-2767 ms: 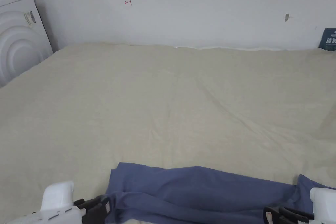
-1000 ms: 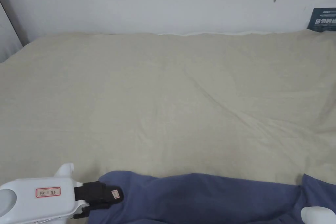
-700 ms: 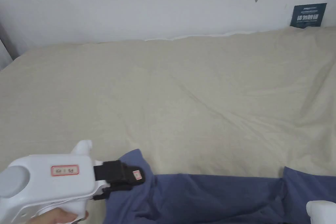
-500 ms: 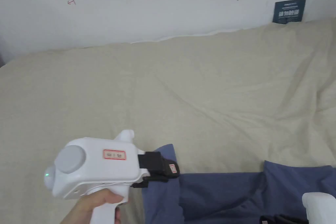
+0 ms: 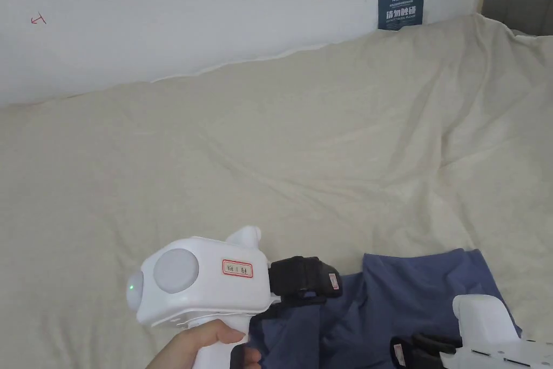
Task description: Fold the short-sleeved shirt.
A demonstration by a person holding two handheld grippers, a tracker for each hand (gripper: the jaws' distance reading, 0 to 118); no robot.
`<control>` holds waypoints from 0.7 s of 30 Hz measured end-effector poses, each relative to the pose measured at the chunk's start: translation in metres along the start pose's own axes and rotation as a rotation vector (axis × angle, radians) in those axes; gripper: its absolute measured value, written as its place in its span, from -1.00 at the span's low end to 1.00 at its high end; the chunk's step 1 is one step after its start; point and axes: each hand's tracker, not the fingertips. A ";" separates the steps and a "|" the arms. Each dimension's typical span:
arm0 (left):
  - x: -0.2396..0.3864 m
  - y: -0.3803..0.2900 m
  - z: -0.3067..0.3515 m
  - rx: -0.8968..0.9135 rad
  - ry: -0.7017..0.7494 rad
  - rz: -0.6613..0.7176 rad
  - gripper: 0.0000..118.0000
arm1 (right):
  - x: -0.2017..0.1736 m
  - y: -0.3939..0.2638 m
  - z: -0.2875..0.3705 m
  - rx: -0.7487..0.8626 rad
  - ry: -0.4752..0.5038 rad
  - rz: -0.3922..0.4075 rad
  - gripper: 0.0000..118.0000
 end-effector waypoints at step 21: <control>-0.043 -0.033 0.048 0.111 0.382 -0.167 -0.80 | 0.006 -0.008 0.002 0.015 0.020 -0.032 -1.00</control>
